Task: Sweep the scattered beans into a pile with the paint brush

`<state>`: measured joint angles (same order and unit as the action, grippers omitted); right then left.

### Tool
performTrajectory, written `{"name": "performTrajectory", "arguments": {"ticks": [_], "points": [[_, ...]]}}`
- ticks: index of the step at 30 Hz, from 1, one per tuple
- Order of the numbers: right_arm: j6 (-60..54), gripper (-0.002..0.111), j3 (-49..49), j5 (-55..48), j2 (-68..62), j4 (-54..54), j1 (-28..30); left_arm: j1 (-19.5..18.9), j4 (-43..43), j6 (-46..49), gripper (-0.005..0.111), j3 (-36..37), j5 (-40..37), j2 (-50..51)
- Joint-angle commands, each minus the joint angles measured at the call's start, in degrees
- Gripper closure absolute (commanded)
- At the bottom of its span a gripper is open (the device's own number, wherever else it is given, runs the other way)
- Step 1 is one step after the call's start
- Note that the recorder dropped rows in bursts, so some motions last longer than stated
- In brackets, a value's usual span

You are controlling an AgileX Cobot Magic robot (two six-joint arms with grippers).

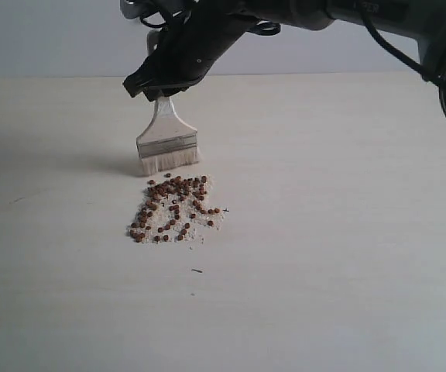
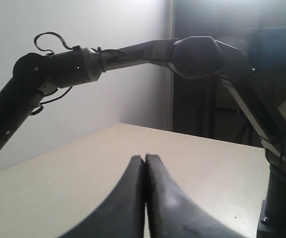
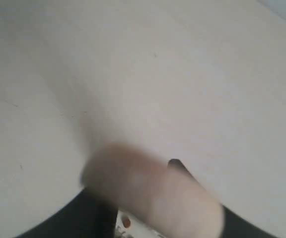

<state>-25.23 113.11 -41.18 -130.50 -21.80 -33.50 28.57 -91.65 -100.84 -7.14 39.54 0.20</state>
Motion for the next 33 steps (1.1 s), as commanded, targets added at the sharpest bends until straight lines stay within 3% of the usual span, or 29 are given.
{"name": "performTrajectory", "arguments": {"ticks": [1, 15, 33], "points": [[-1.0, 0.108, -0.2, -0.9, -0.4, -0.8, -0.8, 0.0, 0.2, -0.1, 0.107, 0.4, 0.1, -0.2], [-0.2, 0.108, -0.2, -12.9, 1.0, -1.7, -0.8, 0.0, 0.2, -0.1, 0.107, 0.4, 0.1, -0.2], [3.9, 0.108, -0.2, -5.4, 4.0, 2.4, -0.8, 0.0, 0.2, -0.1, 0.107, 0.4, 0.1, -0.2]]}}
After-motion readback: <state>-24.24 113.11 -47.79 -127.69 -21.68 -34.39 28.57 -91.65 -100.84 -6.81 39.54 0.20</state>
